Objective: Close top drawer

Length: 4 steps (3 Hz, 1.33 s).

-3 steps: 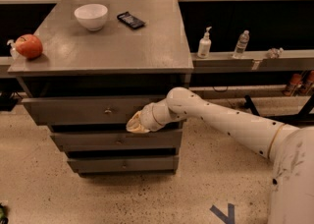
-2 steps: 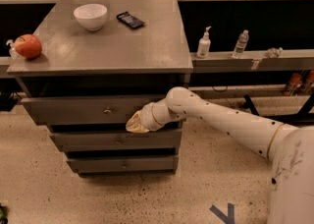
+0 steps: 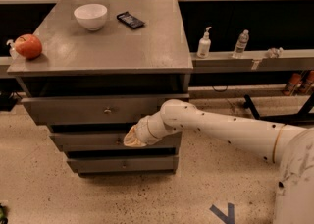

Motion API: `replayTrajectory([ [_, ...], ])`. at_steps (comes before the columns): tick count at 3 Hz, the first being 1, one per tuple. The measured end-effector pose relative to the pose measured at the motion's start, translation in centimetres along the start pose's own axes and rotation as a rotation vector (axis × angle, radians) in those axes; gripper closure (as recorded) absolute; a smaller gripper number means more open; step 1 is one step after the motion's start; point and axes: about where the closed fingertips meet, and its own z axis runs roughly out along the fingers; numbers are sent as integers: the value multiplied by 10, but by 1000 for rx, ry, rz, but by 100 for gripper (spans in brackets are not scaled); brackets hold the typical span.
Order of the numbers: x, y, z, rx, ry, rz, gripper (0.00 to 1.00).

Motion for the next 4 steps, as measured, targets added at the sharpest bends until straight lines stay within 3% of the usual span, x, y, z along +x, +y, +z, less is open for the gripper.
replayTrajectory([
  [1,1,10,6,-8,9,-4,100],
  [2,7,1,8,-2,2,3,100],
  [3,12,-32,3,21,4,17,100],
  [4,17,-48,0,31,14,31,100],
])
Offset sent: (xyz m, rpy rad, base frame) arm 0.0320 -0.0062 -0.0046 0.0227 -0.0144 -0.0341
